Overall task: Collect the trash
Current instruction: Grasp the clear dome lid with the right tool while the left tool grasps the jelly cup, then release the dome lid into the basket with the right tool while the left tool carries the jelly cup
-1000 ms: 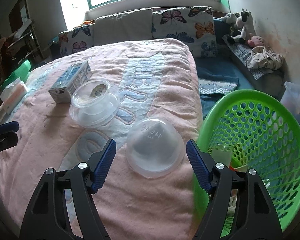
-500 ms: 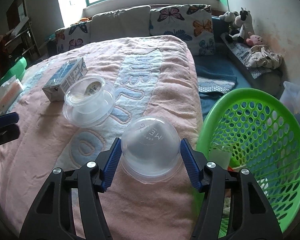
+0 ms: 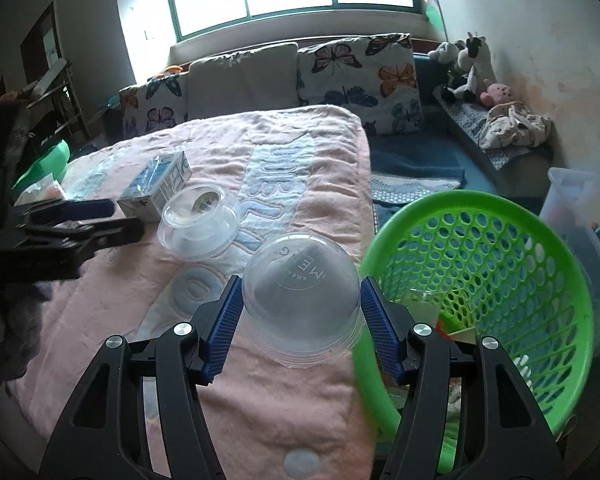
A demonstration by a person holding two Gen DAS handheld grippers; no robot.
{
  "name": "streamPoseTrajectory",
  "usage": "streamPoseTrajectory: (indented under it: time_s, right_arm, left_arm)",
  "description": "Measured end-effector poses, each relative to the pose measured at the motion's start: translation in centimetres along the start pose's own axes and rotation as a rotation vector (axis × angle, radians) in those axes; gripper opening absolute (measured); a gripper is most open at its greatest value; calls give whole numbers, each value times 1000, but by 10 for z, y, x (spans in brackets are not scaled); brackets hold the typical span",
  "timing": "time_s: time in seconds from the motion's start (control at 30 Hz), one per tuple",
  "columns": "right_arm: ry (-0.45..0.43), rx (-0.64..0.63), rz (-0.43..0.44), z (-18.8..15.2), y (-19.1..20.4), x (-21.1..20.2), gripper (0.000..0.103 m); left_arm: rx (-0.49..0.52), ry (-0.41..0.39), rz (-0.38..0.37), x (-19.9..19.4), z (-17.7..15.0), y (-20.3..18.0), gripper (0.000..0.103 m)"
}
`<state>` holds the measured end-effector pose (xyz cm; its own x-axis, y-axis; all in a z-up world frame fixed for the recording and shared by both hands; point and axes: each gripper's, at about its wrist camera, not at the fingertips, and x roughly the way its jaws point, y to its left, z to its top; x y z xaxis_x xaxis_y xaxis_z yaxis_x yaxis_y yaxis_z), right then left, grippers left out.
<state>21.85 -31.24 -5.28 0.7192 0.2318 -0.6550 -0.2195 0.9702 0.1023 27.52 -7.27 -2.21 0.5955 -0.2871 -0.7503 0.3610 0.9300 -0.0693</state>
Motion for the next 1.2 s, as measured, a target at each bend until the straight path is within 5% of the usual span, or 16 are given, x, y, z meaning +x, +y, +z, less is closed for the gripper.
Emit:
streamPoseTrajectory:
  time_s: [0.37,1.1,1.2]
  right_arm:
    - [-18,28,-16,-12,-15,-22,60]
    - [-16,132,-115,-24,-67,-32,60]
    - [-13,146,-127,-25,-73,-32,60]
  left_arm:
    - [120,44,-7,38,21,-13,77]
    - [123,75,-4,69,30,-11,76]
    - [116,66,-8,69,30,-11,70]
